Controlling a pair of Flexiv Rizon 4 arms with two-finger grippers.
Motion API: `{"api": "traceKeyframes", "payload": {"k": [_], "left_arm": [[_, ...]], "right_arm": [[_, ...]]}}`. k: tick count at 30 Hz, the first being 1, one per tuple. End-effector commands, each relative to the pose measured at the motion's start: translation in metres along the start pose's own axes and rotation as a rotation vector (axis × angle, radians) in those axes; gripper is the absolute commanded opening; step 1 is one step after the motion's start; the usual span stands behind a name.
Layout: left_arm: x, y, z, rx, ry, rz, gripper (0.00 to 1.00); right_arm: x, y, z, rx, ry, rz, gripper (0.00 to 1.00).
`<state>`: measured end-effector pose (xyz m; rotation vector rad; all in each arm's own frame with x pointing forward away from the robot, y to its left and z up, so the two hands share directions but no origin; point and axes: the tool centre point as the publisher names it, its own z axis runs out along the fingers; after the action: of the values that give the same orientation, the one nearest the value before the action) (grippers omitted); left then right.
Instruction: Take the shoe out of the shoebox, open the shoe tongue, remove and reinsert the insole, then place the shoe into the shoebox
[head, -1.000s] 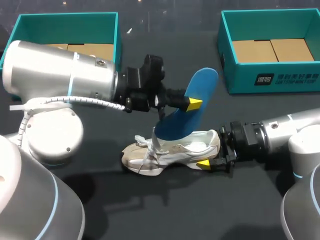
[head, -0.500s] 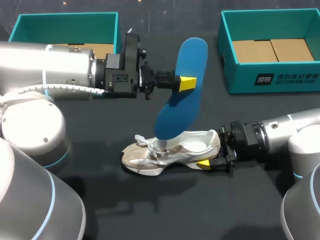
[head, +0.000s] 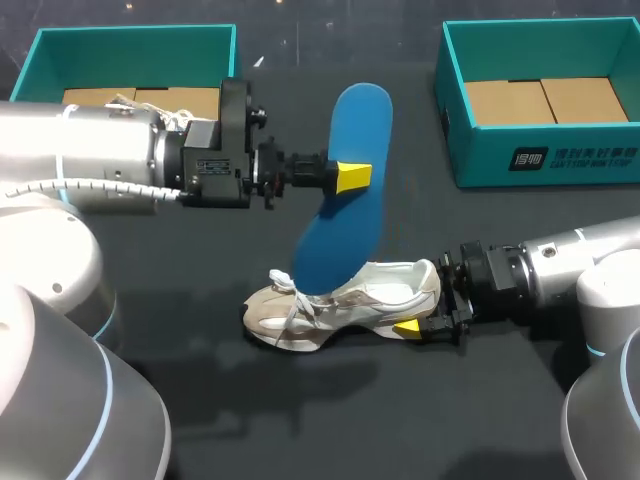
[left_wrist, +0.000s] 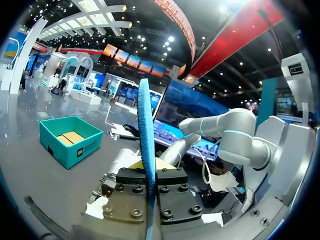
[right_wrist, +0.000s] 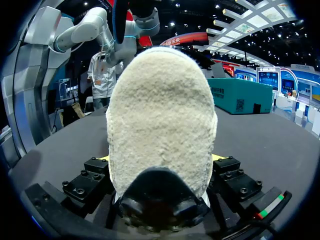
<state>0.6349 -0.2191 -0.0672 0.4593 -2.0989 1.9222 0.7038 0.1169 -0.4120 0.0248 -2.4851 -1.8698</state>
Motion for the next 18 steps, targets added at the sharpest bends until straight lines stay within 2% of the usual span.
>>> {"api": "traceKeyframes", "payload": {"k": [1,6,18], "left_arm": [[0.016,0.017,-0.025,0.034,-0.009,-0.019,0.00],[0.024,0.025,-0.035,0.030,0.008,-0.043,0.00],[0.035,0.019,-0.049,0.067,0.036,-0.046,0.00]], "right_arm": [[0.001,0.001,0.001,0.004,-0.002,0.000,0.00],[0.001,0.001,0.001,0.004,-0.002,0.000,0.00],[0.001,0.001,0.001,0.004,-0.002,0.000,0.00]]}}
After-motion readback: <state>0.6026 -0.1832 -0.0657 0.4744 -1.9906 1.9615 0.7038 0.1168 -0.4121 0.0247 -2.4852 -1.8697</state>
